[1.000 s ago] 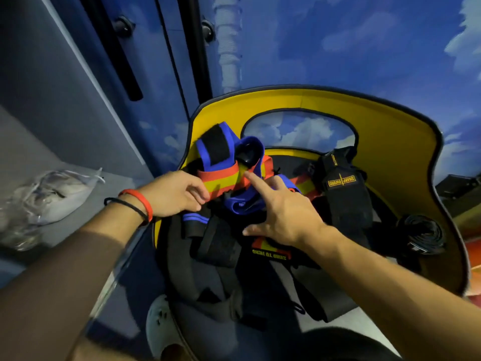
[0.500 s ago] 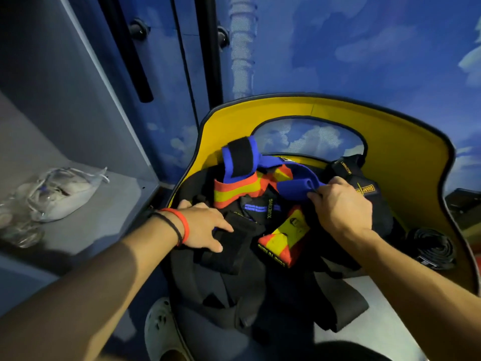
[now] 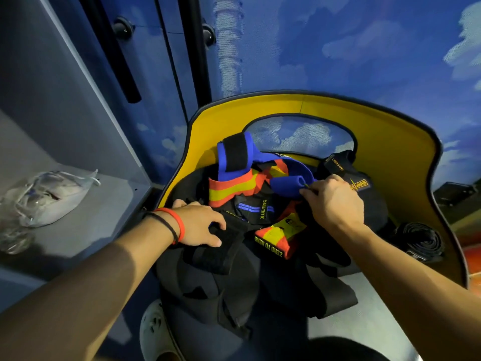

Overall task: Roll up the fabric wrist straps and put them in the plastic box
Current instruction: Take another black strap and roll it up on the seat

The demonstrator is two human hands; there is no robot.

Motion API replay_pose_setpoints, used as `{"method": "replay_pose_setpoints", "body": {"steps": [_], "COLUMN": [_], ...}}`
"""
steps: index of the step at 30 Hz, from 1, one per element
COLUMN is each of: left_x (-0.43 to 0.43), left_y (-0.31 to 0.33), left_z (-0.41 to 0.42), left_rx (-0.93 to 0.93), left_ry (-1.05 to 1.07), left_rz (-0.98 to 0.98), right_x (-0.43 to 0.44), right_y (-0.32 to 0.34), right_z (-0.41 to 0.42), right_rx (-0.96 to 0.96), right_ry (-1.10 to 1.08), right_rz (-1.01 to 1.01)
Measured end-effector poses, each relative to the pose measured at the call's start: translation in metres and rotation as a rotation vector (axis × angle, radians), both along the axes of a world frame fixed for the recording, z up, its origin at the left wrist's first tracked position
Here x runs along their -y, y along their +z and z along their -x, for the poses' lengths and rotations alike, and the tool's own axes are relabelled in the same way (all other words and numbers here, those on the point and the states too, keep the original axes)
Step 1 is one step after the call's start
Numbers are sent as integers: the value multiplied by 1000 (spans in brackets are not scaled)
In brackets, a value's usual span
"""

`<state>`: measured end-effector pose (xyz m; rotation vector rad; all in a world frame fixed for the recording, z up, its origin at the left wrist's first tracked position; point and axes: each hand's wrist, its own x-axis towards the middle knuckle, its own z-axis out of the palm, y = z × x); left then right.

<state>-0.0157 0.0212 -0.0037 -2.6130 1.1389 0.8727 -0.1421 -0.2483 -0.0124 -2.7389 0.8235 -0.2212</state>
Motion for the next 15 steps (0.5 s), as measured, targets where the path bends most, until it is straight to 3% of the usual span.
{"method": "replay_pose_setpoints", "body": {"steps": [6, 9, 12, 15], "left_x": [13, 18, 28, 44], "left_y": [-2, -1, -4, -20], "left_z": [-1, -3, 0, 1], "left_rx": [55, 45, -53, -95], "left_ry": [76, 129, 261, 358], "left_rz": [66, 125, 309, 426], "right_x": [2, 5, 3, 2], "right_y": [12, 21, 35, 37], "right_z": [3, 7, 14, 26], "right_rx": [-19, 99, 235, 276], "right_ry": [146, 110, -57, -72], "right_rz": [-168, -326, -710, -1105]}}
